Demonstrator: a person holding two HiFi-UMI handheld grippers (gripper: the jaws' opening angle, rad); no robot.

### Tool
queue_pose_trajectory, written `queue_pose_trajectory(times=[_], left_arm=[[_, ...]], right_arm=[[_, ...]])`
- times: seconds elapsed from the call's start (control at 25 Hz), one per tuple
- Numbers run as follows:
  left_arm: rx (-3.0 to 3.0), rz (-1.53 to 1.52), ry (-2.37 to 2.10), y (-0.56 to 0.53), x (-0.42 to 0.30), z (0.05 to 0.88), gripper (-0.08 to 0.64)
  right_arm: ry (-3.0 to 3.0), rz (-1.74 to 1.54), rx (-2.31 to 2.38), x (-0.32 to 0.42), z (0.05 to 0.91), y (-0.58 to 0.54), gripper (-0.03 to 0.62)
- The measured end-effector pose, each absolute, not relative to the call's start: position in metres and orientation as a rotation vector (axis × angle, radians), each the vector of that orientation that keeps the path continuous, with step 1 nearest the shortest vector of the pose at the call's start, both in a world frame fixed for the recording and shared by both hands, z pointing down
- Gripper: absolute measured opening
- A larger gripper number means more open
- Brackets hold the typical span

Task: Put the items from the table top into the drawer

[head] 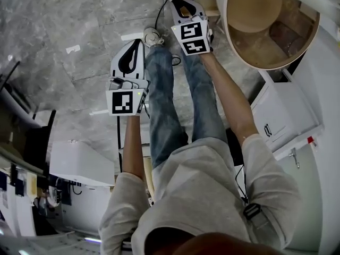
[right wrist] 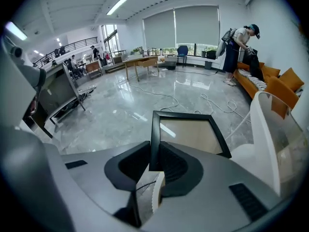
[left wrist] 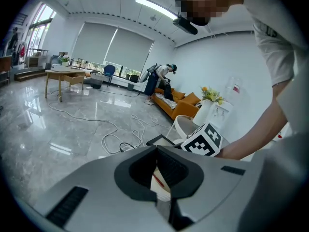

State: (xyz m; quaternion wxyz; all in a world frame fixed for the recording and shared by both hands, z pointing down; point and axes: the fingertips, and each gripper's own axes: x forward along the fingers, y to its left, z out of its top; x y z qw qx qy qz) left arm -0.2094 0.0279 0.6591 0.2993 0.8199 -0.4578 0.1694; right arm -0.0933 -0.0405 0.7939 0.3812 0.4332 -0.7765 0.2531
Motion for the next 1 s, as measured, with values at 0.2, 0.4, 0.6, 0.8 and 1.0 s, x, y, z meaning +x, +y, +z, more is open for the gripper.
queue_pose_trajectory(times=[0.2, 0.4, 0.6, 0.8, 1.0], left_arm=[[2.170, 0.459, -1.185, 0.017, -0.206, 0.684, 0.015], [2.180, 0.471, -1.151, 0.006, -0.192, 0.707, 0.015], [2.176, 0.478, -1.136, 0.004, -0.181, 0.724, 0.015], [2.164, 0.505, -1.116, 0.009, -0.176, 0.742, 0.015], [2.149, 0.528, -1.115, 0.015, -0.176, 0.757, 0.015]], right_arm=[[-1.920, 0.705, 1.147, -0.077, 0.843, -0.036, 0.083], [-1.844, 0.758, 1.151, -0.054, 0.897, -0.025, 0.083], [-1.777, 0.807, 1.174, -0.028, 0.945, -0.014, 0.083], [-1.715, 0.851, 1.145, -0.010, 0.989, -0.005, 0.083], [-1.688, 0.889, 1.100, -0.007, 1.029, 0.000, 0.084]])
